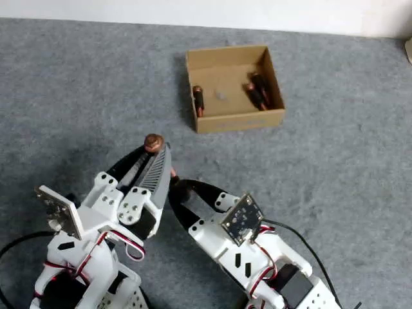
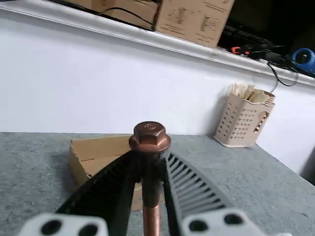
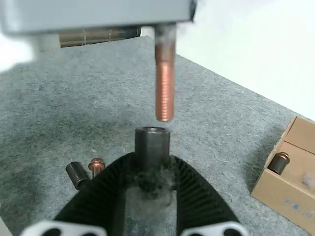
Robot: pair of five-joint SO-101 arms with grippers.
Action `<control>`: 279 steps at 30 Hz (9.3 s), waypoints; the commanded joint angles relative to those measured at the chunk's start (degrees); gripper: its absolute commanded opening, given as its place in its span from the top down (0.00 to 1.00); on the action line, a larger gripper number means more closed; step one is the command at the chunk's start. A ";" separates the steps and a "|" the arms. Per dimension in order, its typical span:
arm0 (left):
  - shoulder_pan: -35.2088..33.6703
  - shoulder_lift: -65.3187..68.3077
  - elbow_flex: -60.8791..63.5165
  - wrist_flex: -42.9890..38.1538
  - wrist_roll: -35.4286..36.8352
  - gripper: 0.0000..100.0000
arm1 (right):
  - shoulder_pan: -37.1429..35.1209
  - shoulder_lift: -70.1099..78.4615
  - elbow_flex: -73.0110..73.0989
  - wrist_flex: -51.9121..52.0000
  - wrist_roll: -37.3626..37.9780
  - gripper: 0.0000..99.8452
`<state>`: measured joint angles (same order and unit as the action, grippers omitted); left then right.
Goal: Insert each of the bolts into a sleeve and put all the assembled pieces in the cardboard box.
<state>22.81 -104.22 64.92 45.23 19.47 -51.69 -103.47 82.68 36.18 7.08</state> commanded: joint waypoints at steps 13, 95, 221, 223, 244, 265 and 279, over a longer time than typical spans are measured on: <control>-0.48 -0.31 -0.40 2.11 0.09 1.00 | 0.75 -0.57 -0.75 -0.66 0.53 1.00; 5.41 -0.40 -4.00 17.85 6.15 0.63 | 3.82 -0.57 -0.31 -1.54 0.26 1.00; -31.25 89.10 -36.79 32.79 -6.51 0.99 | 35.21 43.21 -60.44 56.04 6.15 0.49; -31.08 89.54 -37.41 36.75 -6.42 0.99 | 36.44 41.01 -57.54 54.81 6.24 0.49; -38.81 90.07 -25.63 37.36 7.30 0.99 | 39.60 39.78 -54.55 54.20 6.24 0.49; -38.73 90.07 -17.10 17.93 5.63 0.99 | 39.60 39.69 -54.46 54.55 6.24 0.49; -37.58 90.07 -16.04 17.76 5.63 0.97 | 39.60 39.69 -54.46 54.55 6.24 0.49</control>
<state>-16.22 -14.11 49.01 63.60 25.10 -12.66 -63.30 28.44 91.82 12.62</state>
